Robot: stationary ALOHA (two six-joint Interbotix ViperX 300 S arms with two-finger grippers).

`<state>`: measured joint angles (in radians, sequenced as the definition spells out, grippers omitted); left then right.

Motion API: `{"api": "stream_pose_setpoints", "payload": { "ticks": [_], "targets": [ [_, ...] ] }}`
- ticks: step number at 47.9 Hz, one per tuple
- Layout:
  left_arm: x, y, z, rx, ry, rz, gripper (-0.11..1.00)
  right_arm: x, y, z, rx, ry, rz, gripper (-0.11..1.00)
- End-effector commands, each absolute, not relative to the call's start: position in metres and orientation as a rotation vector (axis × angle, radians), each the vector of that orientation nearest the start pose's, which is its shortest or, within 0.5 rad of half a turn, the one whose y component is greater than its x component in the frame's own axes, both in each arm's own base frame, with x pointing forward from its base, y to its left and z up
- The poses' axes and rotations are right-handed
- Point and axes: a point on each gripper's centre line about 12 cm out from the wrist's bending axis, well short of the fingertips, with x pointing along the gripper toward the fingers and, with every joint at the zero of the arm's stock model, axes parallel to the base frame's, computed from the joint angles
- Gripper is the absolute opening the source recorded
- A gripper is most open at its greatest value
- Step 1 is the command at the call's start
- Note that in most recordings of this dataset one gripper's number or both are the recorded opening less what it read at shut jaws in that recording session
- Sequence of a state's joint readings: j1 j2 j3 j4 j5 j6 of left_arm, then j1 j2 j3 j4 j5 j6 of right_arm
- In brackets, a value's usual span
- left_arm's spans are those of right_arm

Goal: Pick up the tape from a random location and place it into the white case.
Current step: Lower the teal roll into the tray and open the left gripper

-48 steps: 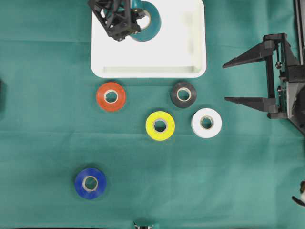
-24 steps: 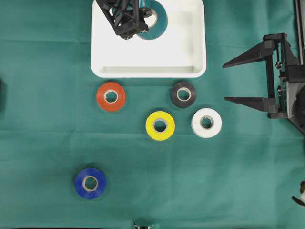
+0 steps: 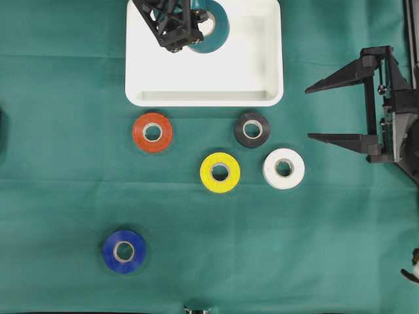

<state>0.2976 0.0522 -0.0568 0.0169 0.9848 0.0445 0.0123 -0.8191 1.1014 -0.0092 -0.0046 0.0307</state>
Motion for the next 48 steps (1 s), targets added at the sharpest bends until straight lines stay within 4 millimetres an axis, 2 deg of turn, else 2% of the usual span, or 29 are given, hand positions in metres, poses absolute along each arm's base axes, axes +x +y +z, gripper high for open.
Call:
{"api": "stream_pose_setpoints", "payload": {
  "ticks": [1,19,29,37,48],
  "targets": [
    [0.423,0.135,0.324,-0.090,0.958,0.270,0.21,0.228,0.004,0.268,0.019,0.256,0.013,0.92],
    [0.437,0.158,0.220,-0.119,1.031,0.295,0.21,0.230,0.003,0.264,0.019,0.273,0.011,0.92],
    [0.437,0.169,0.182,-0.134,1.052,0.310,0.21,0.230,0.004,0.264,0.018,0.273,0.013,0.92],
    [0.439,0.171,0.162,-0.133,1.071,0.305,0.21,0.231,0.004,0.263,0.016,0.278,0.013,0.92],
    [0.439,0.170,0.159,-0.097,1.078,0.273,0.21,0.231,0.003,0.262,0.018,0.284,0.011,0.92]
  ]
}}
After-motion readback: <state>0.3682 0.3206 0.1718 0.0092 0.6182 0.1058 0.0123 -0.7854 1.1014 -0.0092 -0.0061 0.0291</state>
